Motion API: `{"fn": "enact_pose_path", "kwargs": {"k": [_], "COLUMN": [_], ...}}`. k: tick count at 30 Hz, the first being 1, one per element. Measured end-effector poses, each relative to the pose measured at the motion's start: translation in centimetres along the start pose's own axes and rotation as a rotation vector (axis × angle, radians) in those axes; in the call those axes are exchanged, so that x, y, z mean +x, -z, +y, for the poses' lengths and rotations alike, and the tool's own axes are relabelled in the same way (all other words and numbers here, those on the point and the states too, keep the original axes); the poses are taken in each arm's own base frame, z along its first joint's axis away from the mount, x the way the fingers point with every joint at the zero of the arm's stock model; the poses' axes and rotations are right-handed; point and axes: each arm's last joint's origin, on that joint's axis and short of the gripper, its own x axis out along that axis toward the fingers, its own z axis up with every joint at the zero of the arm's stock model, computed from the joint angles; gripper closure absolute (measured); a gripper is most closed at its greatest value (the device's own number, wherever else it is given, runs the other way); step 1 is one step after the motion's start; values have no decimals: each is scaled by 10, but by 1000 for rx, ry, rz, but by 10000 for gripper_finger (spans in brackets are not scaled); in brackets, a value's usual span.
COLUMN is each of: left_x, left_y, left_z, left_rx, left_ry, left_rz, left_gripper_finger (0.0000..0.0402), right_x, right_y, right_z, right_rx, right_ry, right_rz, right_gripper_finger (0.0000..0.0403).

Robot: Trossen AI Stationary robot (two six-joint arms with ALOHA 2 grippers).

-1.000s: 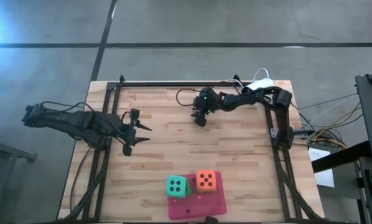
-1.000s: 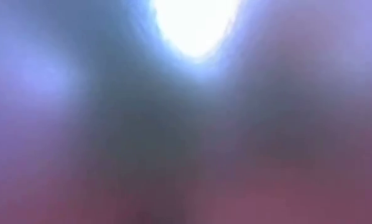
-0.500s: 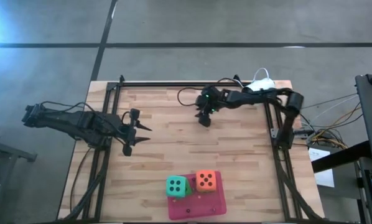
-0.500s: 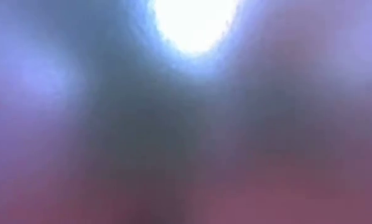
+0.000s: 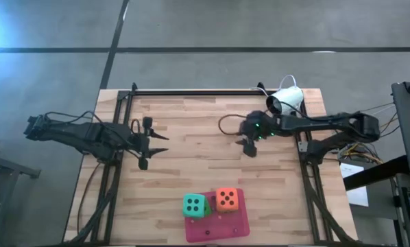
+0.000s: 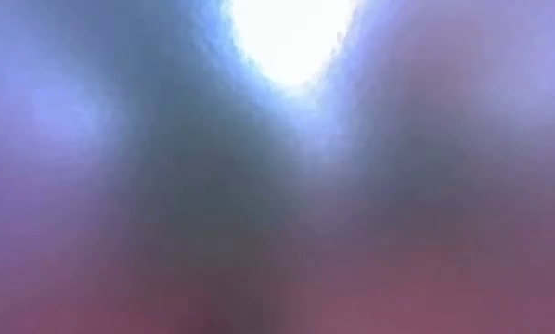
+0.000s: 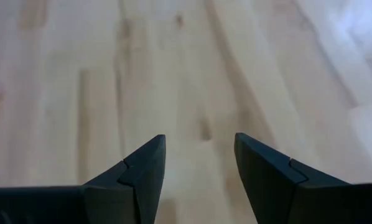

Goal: Pick & Place Dice
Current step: Adjust the pink bin

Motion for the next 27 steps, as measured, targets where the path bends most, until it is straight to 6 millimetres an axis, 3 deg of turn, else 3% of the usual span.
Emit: {"fn": "enact_pose_path", "kwargs": {"k": [7,14,21,27], "left_x": [-1,-1,-1,-1], "left_y": [-4,-5,-5,-5], "left_z": [2,2,3,2], "left_rx": [-98,-133,-134,-132], "left_ry": [-12,-13,-15,-13], "left_rz": [-34,-36,-41,-34], "left_gripper_finger": [217,215,230,240], "right_x": [-6,1,2,2], "right_y": [28,51,52,51], "right_z": [19,19,33,65], "right_rx": [-49,26,62,89], "right_ry": [-55,-59,-95,-187], "right_rz": [31,109,115,131], "right_gripper_finger": [216,216,216,216]}}
